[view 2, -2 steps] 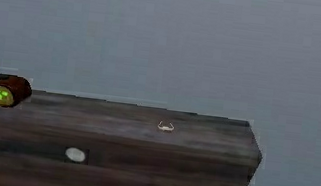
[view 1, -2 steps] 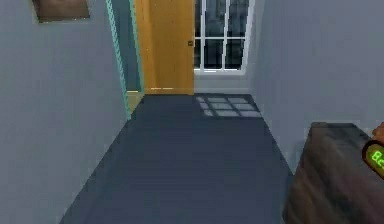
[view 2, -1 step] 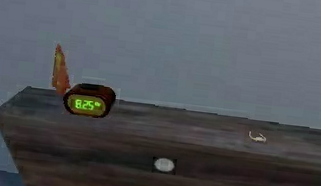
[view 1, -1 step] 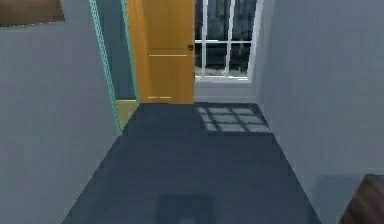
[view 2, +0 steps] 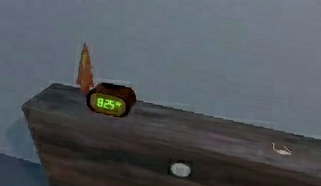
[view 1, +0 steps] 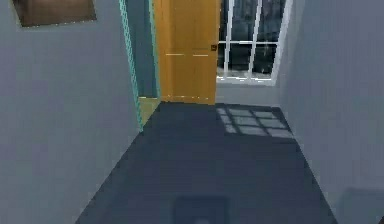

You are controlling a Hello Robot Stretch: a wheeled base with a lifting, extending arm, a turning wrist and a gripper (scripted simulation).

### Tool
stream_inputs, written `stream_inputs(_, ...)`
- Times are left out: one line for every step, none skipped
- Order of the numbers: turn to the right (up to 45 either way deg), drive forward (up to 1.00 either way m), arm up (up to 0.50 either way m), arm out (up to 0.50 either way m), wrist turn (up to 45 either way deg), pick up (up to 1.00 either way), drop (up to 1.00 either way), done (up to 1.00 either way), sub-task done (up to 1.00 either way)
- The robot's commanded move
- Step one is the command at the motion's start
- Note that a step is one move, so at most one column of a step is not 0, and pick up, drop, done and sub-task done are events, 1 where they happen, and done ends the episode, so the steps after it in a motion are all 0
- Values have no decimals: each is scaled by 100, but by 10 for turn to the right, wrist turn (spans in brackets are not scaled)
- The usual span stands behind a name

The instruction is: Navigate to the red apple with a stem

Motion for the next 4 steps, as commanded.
stream_inputs(0, 100, 0, 0, 0, 0, 0, 0, 0)
stream_inputs(0, 100, 0, 0, 0, 0, 0, 0, 0)
stream_inputs(-60, 0, 0, 0, 0, 0, 0, 0, 0)
stream_inputs(0, 45, 0, 0, 0, 0, 0, 0, 0)
